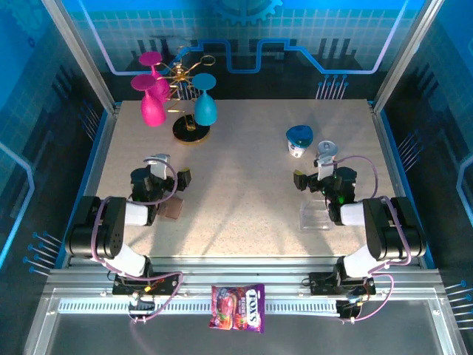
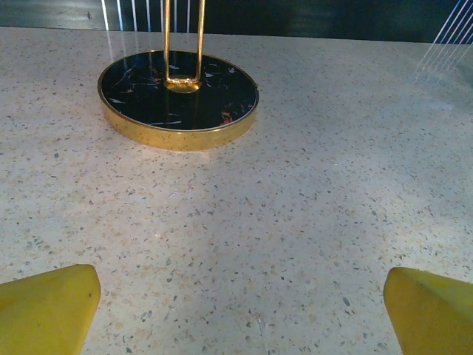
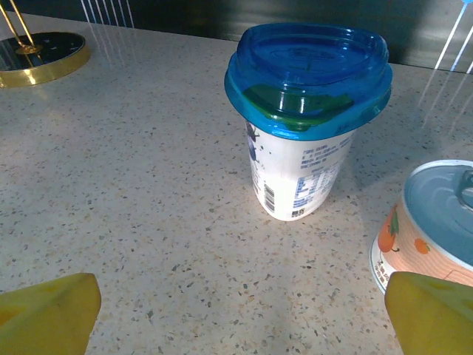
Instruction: Take the credit cards out of the card holder
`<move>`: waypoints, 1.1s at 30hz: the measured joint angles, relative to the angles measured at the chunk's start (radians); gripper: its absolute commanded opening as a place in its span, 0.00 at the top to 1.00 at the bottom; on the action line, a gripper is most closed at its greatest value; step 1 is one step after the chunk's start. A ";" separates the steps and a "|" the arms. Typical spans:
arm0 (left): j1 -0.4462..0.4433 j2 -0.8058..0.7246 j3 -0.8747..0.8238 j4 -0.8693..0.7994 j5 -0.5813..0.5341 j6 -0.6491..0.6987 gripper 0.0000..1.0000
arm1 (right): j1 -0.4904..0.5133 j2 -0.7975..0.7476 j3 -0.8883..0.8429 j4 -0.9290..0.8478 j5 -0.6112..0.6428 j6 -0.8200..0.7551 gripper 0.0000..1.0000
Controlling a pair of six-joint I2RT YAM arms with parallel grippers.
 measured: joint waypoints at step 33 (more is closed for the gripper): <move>0.000 0.000 0.000 0.000 0.011 0.000 0.01 | 0.000 0.000 0.000 0.000 -0.004 0.000 0.00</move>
